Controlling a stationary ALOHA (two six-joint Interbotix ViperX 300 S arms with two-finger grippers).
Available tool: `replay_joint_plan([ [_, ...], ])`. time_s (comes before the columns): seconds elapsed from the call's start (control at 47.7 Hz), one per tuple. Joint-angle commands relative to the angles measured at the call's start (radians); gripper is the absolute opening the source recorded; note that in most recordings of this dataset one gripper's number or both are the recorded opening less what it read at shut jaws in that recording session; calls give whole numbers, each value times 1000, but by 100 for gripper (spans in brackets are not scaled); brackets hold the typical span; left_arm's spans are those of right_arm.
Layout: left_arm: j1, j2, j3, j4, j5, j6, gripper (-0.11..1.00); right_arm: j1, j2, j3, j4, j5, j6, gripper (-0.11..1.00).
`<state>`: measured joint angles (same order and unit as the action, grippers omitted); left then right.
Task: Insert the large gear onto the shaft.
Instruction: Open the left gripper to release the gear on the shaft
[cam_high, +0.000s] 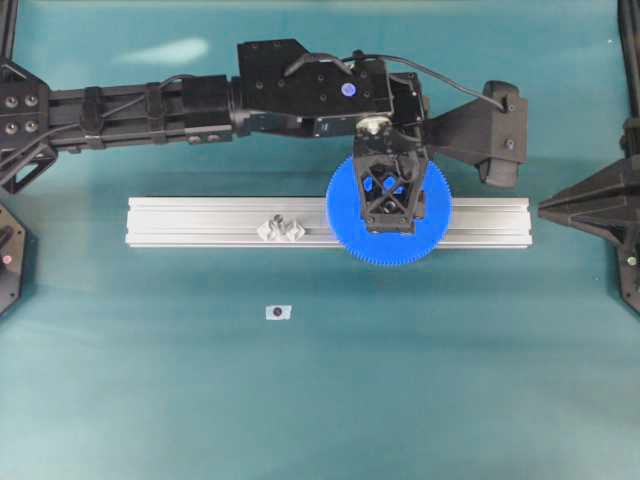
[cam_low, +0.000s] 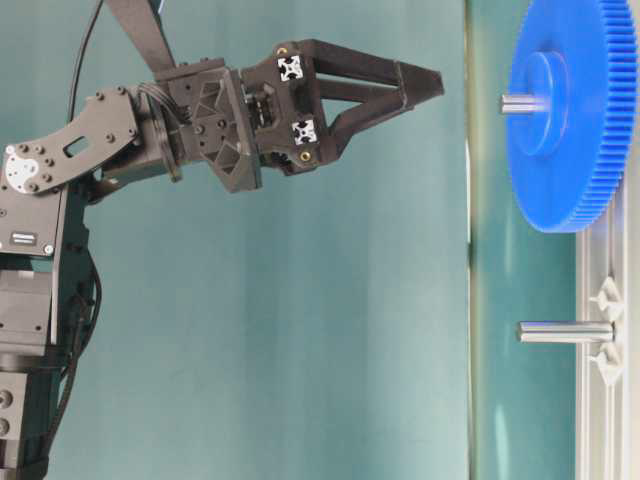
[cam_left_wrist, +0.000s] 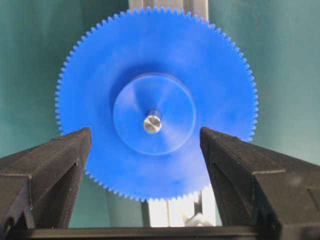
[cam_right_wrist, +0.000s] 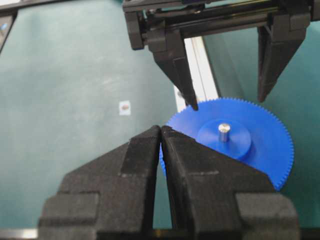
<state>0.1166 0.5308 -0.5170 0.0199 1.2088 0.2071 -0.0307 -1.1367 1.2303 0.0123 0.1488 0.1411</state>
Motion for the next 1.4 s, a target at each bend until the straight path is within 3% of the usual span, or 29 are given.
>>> replay_joint_plan([
  [0.0,-12,-58,-23,2,-5,-2,84,-2,6,-11,-2,-5,9,16],
  [0.545,-26,-77,-25,2,-20,-46,83,-2,6,-11,0,-3,11,16],
  [1.383,-28,-74,-25,2,-14,-60,83,-3,-6,-5,0,-5,11,16],
])
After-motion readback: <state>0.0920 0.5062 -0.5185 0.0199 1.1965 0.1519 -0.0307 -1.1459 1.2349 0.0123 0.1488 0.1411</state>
